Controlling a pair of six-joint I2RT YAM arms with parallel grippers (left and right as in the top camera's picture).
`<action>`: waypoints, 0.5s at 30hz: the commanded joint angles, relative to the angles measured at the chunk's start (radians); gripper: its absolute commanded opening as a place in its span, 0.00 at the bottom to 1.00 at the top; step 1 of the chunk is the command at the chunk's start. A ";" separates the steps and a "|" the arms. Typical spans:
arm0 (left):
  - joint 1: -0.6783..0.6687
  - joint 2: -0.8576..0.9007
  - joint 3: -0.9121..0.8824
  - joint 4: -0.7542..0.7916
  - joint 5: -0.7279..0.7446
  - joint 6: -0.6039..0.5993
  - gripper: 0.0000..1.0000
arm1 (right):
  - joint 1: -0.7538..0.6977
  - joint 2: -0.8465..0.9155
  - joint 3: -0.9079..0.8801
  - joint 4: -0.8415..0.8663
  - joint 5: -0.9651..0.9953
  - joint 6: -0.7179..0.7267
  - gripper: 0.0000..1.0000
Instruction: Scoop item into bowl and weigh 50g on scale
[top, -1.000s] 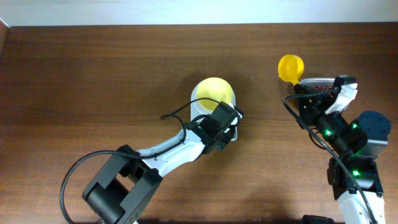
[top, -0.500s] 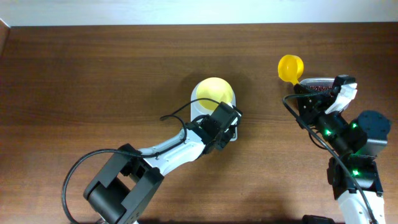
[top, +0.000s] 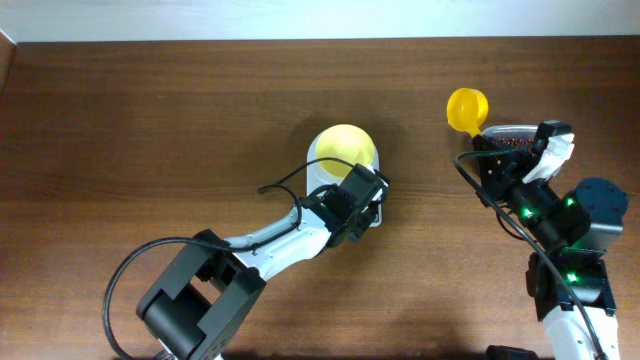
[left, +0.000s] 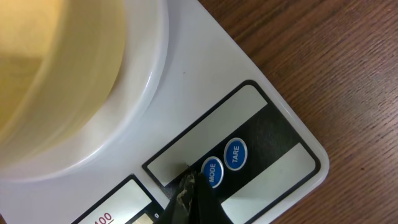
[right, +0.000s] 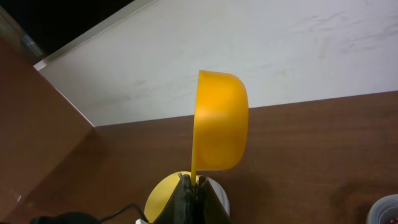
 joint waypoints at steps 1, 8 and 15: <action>0.013 0.047 0.016 -0.002 -0.010 -0.041 0.00 | -0.007 0.003 0.001 0.003 -0.030 -0.003 0.04; 0.027 0.050 0.016 -0.011 -0.006 -0.067 0.00 | -0.007 0.003 0.001 0.003 -0.029 -0.003 0.04; 0.009 0.049 0.016 -0.052 -0.007 -0.066 0.00 | -0.007 0.003 0.001 0.004 -0.029 -0.003 0.04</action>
